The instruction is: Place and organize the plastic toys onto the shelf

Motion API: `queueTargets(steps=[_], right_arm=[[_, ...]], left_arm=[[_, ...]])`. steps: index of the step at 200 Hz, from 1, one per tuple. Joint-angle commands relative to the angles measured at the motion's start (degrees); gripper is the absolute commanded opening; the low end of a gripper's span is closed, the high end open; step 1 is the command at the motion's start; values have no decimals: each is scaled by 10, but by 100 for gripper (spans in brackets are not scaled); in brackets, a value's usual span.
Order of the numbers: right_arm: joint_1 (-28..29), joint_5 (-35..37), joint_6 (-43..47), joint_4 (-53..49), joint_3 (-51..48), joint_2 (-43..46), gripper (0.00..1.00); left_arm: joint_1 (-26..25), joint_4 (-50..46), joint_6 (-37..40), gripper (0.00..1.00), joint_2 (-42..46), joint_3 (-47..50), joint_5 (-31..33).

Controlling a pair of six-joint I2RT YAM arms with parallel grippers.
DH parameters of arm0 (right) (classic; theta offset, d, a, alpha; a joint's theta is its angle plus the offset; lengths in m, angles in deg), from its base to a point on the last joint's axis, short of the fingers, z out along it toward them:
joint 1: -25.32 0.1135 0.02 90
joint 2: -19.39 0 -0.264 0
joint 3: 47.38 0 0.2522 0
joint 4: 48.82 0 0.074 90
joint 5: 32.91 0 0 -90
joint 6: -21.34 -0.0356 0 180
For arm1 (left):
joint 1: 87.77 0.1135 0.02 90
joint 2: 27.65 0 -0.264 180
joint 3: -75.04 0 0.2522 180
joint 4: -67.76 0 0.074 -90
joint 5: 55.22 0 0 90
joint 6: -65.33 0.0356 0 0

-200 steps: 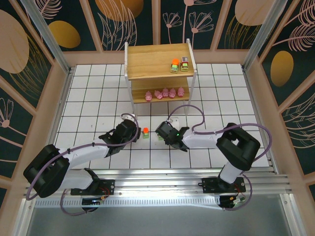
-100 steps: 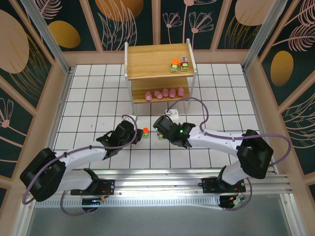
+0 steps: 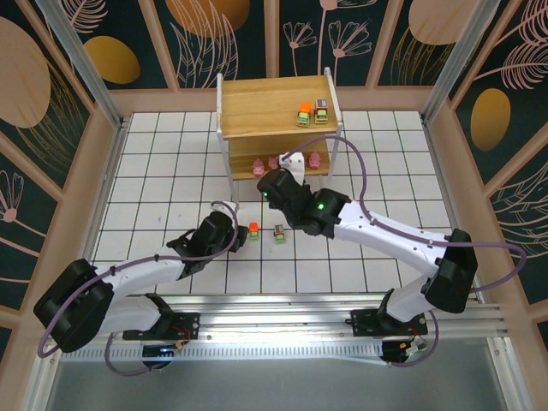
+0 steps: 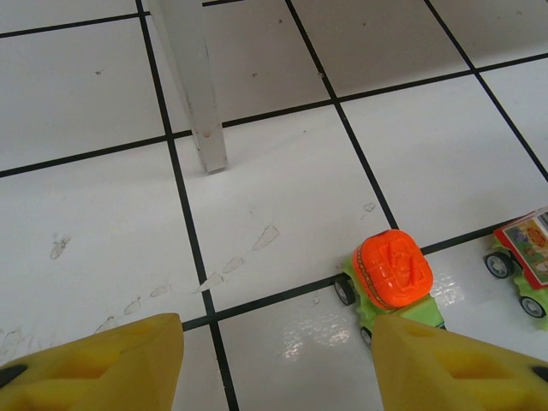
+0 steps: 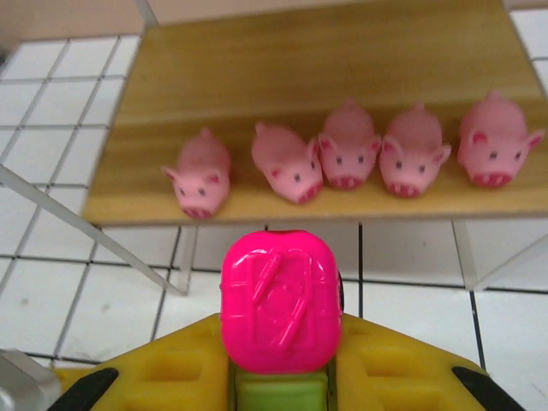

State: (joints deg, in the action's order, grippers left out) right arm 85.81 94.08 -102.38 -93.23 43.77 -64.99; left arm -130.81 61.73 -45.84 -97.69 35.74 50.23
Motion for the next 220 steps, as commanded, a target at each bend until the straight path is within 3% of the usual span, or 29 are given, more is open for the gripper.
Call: queueTargets(steps=[1,68,129,220], right_arm=[[4,43,33,-17,58,-6,25],[-5,76,106,-28,217,-63,23],[-50,64,145,-54,342,-132,23],[-107,29,158,-77,432,-208,23]], left_arm=[[4,22,4,60,19,11,5],[4,28,5,60,29,19,5],[4,30,3,60,35,21,5],[4,30,3,60,39,25,7]])
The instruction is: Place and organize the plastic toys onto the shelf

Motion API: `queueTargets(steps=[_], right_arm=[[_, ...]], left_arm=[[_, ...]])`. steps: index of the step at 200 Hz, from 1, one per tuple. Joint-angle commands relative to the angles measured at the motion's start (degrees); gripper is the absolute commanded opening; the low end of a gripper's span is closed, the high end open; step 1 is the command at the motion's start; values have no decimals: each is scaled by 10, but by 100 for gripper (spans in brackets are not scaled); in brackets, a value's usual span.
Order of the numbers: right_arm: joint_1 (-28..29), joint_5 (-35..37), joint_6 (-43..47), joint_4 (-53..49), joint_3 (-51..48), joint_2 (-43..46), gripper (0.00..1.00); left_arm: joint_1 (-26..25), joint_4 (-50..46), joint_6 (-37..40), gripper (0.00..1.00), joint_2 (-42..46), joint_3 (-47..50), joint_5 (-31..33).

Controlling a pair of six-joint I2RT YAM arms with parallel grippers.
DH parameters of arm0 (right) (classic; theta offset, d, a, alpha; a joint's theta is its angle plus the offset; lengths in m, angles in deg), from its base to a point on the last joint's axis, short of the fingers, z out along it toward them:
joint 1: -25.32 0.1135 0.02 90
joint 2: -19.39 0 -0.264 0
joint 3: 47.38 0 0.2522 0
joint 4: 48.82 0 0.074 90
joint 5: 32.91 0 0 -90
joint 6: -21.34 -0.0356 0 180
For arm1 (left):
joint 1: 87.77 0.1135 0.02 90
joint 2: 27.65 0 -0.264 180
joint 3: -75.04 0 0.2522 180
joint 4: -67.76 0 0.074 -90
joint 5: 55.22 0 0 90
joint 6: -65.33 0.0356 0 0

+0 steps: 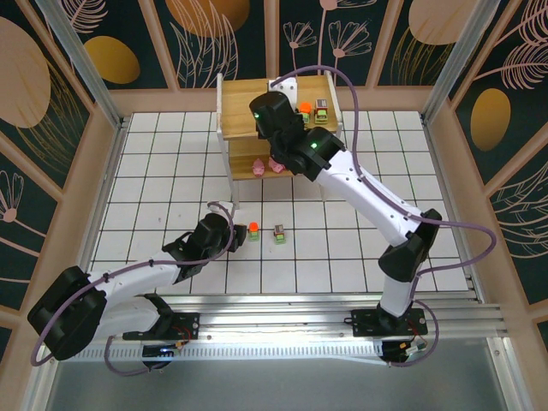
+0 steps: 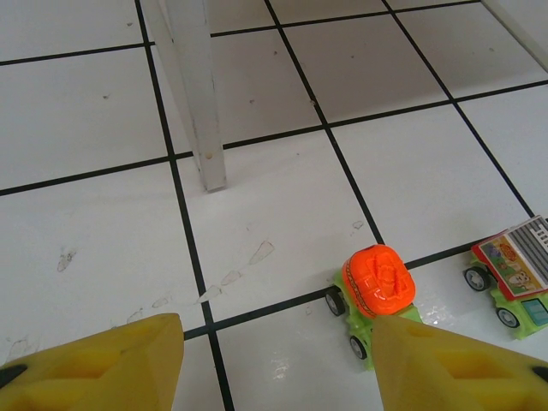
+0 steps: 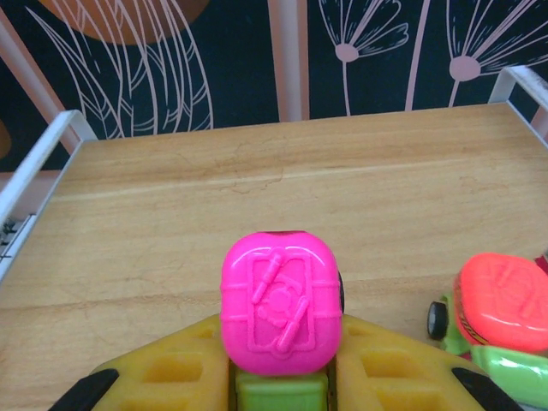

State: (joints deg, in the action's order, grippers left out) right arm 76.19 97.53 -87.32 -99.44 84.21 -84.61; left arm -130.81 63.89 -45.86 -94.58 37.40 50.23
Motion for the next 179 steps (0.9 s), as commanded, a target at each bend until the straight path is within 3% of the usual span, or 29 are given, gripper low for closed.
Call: queueTargets(steps=[1,179], right_arm=[[-11,-5,7,-16,27,-11,23],[-28,-7,-6,-27,-21,2,24]], left_arm=[[5,9,3,60,8,8,7],[5,9,2,60,7,7,10]])
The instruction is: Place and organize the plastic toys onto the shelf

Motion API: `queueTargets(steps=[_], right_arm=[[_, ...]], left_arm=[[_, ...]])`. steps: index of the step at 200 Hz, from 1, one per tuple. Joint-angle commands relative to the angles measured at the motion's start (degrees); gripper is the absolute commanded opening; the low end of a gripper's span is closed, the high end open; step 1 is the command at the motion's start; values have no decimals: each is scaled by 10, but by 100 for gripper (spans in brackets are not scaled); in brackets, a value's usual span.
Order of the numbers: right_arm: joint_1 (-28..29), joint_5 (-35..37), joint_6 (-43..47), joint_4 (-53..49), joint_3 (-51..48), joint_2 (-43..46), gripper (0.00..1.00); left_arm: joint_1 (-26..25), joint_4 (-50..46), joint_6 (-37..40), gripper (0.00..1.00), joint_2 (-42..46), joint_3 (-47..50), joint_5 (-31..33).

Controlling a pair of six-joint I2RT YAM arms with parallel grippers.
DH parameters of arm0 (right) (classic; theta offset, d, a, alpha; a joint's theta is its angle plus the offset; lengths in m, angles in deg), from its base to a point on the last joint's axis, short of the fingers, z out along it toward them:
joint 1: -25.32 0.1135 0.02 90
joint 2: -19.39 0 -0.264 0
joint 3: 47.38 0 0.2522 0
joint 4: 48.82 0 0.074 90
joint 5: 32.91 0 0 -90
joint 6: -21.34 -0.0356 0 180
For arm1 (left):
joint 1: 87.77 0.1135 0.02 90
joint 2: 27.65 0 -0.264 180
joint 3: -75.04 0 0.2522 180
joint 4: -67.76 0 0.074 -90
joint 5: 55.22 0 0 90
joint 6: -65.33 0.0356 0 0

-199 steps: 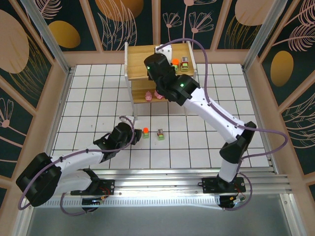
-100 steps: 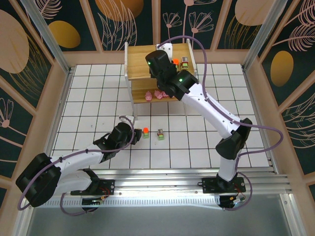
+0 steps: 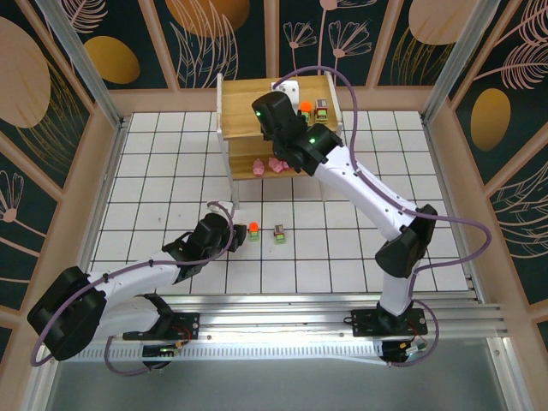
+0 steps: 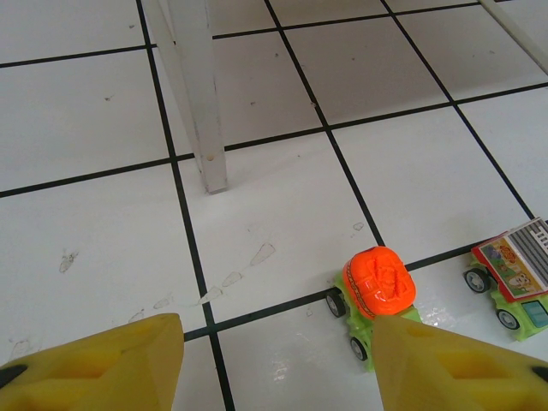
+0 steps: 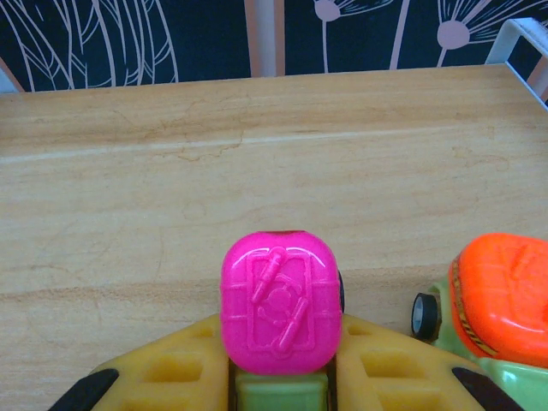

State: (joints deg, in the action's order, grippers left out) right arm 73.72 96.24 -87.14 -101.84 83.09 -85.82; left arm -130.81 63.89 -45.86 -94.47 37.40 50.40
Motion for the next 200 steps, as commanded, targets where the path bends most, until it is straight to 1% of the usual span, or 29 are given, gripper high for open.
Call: queueTargets(steps=[1,31,48,83,100,200], right_arm=[[-3,6,-8,-3,-10,14,24],[-4,10,-5,-2,-14,17,26],[-4,13,-2,-4,-11,17,30],[-4,10,2,-3,-4,17,34],[-3,10,5,-3,3,17,38],[14,31,34,0,46,15,44]], left_arm=[[4,9,2,60,7,7,9],[4,9,2,60,6,8,9],[5,9,2,60,6,8,9],[5,9,2,60,6,7,9],[5,9,2,60,6,8,9],[4,9,2,60,6,8,12]])
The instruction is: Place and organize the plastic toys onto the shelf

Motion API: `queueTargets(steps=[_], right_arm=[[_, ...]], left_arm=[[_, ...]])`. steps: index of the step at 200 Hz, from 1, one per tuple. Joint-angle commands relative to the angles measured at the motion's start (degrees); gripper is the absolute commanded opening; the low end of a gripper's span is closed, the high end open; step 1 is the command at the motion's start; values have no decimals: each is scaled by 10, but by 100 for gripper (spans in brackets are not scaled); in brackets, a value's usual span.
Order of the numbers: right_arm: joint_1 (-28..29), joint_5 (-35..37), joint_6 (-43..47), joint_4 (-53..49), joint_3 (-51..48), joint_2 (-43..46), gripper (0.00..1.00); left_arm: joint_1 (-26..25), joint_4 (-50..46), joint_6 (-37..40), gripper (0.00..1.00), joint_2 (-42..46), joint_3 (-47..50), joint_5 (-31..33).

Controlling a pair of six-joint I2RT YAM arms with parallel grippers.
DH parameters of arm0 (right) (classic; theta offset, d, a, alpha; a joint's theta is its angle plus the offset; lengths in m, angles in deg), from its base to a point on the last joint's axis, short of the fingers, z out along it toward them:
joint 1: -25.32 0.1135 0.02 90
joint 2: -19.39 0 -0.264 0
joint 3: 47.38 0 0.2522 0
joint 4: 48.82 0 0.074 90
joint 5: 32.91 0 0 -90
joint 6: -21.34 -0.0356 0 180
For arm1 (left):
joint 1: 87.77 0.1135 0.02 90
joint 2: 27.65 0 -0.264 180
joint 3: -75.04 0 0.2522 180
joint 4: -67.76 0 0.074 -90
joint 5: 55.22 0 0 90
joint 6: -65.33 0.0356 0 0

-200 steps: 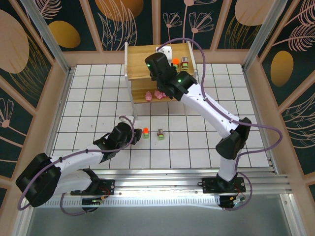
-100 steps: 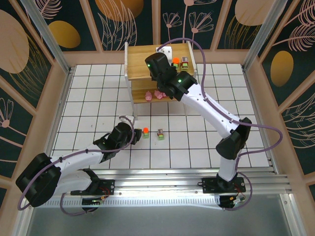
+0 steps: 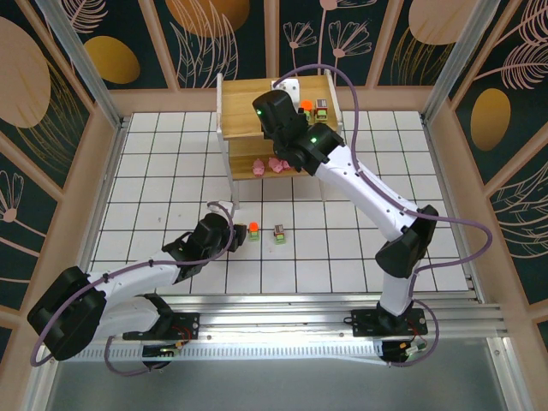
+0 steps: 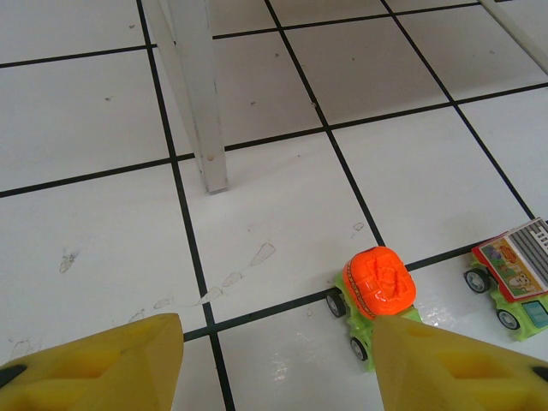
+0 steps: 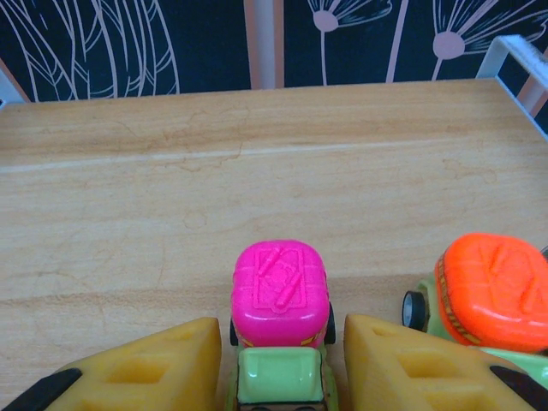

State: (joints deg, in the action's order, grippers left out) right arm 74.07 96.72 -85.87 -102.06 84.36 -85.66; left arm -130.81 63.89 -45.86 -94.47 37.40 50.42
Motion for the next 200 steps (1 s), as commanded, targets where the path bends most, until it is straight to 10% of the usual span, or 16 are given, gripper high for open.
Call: queueTargets(steps=[1,80,200], right_arm=[[10,27,22,3,35,14,44],[41,72,52,12,48,49,45],[72,-1,-11,136,-479,366,46]], left_arm=[[4,9,2,60,6,8,12],[5,5,-2,61,3,4,24],[-61,-96,-103,58,-67,-102,77]])
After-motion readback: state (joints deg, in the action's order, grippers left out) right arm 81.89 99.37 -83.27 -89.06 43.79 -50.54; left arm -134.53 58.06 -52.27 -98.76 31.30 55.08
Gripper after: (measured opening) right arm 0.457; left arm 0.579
